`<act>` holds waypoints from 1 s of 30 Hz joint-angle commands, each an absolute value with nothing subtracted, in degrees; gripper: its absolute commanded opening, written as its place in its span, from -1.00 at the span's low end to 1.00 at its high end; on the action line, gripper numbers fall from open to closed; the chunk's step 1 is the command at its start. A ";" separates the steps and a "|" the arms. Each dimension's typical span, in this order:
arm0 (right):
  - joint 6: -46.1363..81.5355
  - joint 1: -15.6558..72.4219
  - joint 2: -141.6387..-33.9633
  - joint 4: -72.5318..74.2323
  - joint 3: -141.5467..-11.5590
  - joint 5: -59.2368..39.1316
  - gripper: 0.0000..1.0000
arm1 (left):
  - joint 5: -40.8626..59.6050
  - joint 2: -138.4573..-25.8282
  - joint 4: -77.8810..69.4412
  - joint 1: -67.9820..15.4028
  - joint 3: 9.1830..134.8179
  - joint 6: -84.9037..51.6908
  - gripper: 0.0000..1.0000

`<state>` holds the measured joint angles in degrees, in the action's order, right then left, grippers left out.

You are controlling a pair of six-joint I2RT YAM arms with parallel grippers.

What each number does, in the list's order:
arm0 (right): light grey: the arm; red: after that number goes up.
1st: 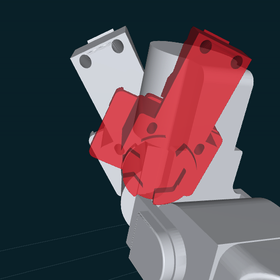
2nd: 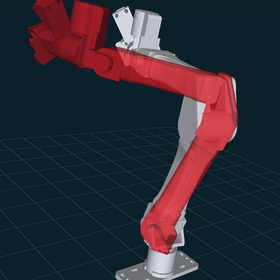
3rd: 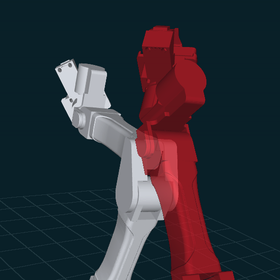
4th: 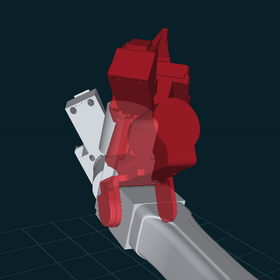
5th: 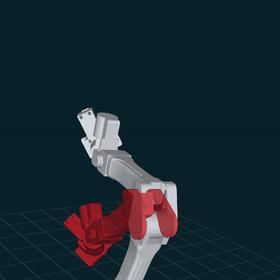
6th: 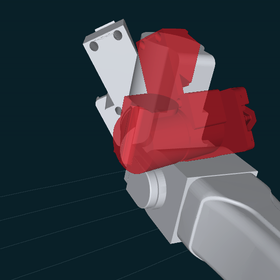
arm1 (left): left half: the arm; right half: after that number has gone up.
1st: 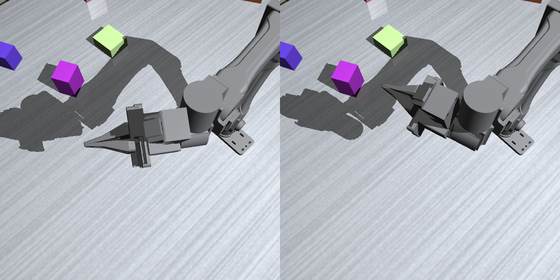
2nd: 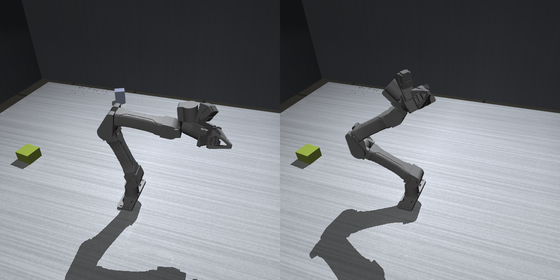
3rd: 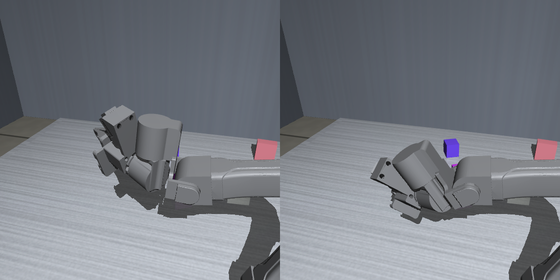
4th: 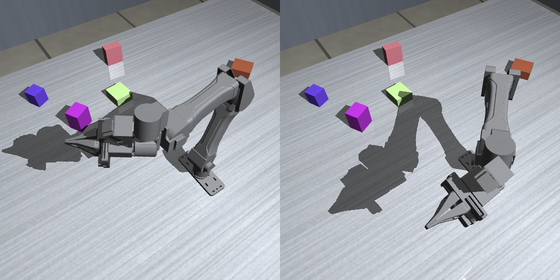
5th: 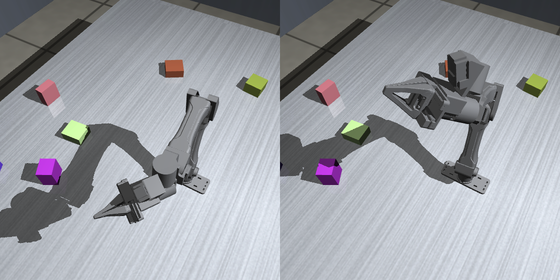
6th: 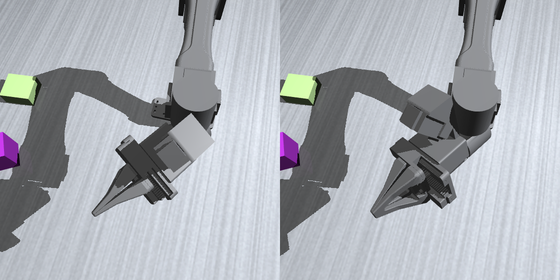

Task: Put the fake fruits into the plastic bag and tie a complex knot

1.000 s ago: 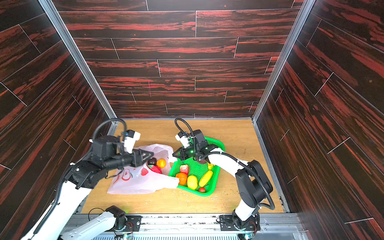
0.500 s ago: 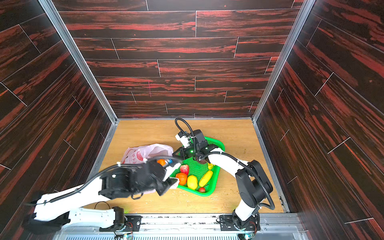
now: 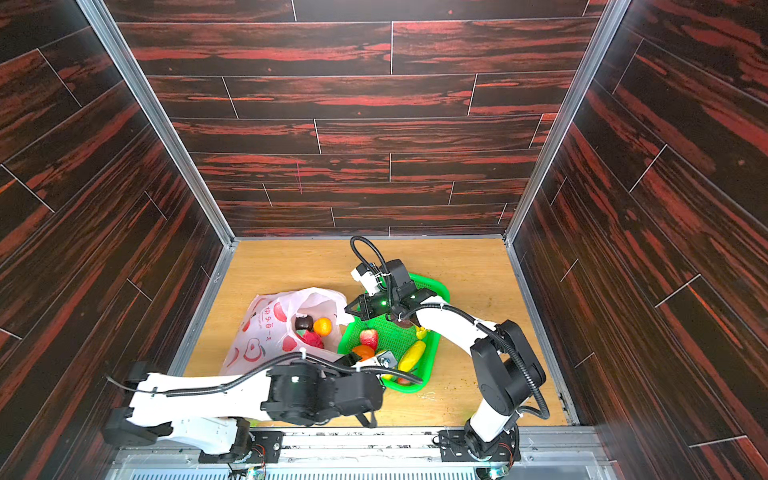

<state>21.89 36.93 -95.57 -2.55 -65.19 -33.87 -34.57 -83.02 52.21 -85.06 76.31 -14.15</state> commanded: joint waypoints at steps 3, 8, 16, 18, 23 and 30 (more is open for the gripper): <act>22.37 36.74 -93.43 -2.46 -65.01 -34.39 -1.00 | -41.50 -86.21 55.87 -85.17 75.84 -16.61 0.31; 22.16 36.80 -93.16 -2.63 -65.01 -33.84 -1.00 | -43.08 -89.25 57.78 -85.06 74.68 -17.88 0.48; 21.82 36.82 -93.34 -3.06 -64.97 -33.82 -1.00 | -44.47 -91.23 59.60 -83.95 73.08 -21.38 0.53; 21.69 36.81 -93.34 -3.32 -65.11 -33.84 -1.00 | -44.38 -91.41 58.79 -83.76 72.22 -21.42 0.50; 21.82 36.80 -92.95 -3.43 -64.89 -33.89 -1.00 | -44.78 -90.91 58.03 -82.43 71.22 -21.49 0.00; 23.39 36.82 -92.03 -2.99 -65.71 -36.63 -1.00 | -44.12 -83.45 55.60 -80.05 70.93 -18.74 -0.99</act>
<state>22.33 36.93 -95.46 -2.70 -65.19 -34.35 -43.07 -89.47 55.81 -80.84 71.00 -19.16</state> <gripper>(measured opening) 0.045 0.052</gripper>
